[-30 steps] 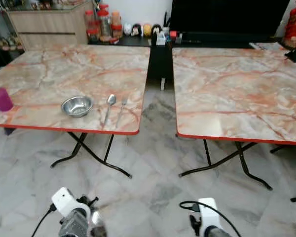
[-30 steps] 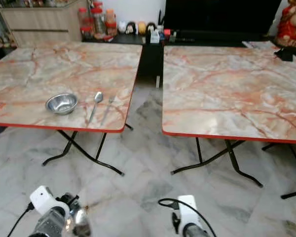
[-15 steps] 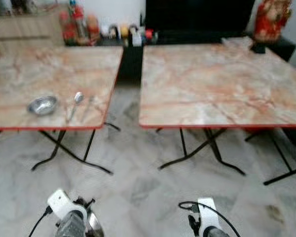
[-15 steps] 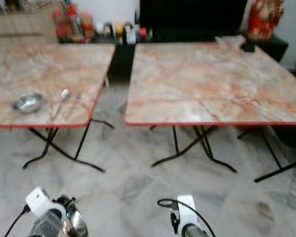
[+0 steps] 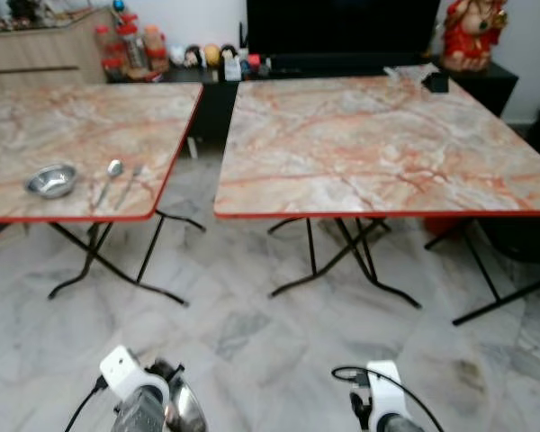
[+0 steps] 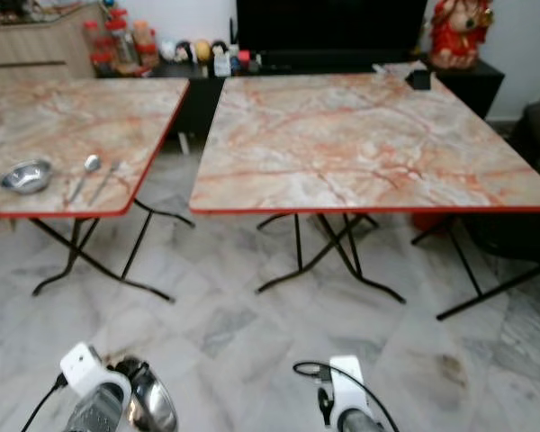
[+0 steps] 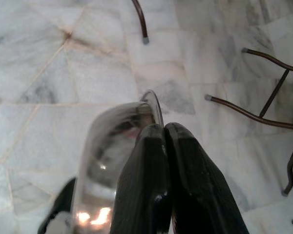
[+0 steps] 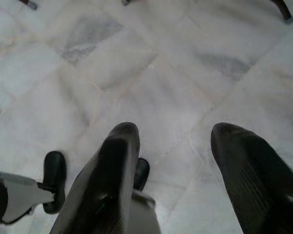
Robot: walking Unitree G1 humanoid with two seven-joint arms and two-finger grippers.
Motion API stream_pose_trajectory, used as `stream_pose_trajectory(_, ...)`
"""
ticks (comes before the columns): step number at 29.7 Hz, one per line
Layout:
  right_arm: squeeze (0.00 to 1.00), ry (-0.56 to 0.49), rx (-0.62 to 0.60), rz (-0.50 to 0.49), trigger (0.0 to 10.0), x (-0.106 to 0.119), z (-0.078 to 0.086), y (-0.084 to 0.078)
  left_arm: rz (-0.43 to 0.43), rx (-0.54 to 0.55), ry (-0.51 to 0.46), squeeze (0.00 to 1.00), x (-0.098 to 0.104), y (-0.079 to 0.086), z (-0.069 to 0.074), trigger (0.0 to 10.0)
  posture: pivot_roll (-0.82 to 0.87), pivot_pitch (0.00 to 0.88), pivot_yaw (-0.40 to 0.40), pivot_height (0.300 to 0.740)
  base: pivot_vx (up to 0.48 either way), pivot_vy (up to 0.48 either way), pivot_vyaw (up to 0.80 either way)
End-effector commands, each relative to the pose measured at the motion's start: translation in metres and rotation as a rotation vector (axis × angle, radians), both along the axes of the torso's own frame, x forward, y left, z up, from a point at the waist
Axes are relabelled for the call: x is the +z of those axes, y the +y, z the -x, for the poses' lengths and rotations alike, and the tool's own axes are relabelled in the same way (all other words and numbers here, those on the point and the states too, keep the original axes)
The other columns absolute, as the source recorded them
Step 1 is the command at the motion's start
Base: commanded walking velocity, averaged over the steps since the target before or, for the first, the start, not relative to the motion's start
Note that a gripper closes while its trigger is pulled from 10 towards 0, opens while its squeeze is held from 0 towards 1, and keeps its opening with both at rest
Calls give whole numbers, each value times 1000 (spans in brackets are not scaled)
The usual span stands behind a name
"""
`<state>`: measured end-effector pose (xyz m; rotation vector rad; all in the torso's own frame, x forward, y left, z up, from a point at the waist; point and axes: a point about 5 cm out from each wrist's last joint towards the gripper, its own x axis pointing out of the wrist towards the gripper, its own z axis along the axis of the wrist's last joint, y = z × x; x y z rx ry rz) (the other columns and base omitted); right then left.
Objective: Setting the table
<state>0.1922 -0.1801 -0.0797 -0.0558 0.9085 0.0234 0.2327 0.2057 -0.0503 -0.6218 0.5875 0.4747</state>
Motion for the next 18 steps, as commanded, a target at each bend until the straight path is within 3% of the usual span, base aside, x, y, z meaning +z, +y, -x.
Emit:
stream_pose_trajectory(1, 0, -15, -4, -10, 10000, 2, -5, 4, -14, -23, -15, 0, 4, -1, -6, 10000, -11, 0, 10, 732, 360, 0, 0)
stream_pose_trajectory(18, 0, -18, -20, -10, 10000, 3, -6, 1, -4, -45, -34, 0, 6, -9, -10, 10000, -11, 0, 9, 732, 366, 0, 0)
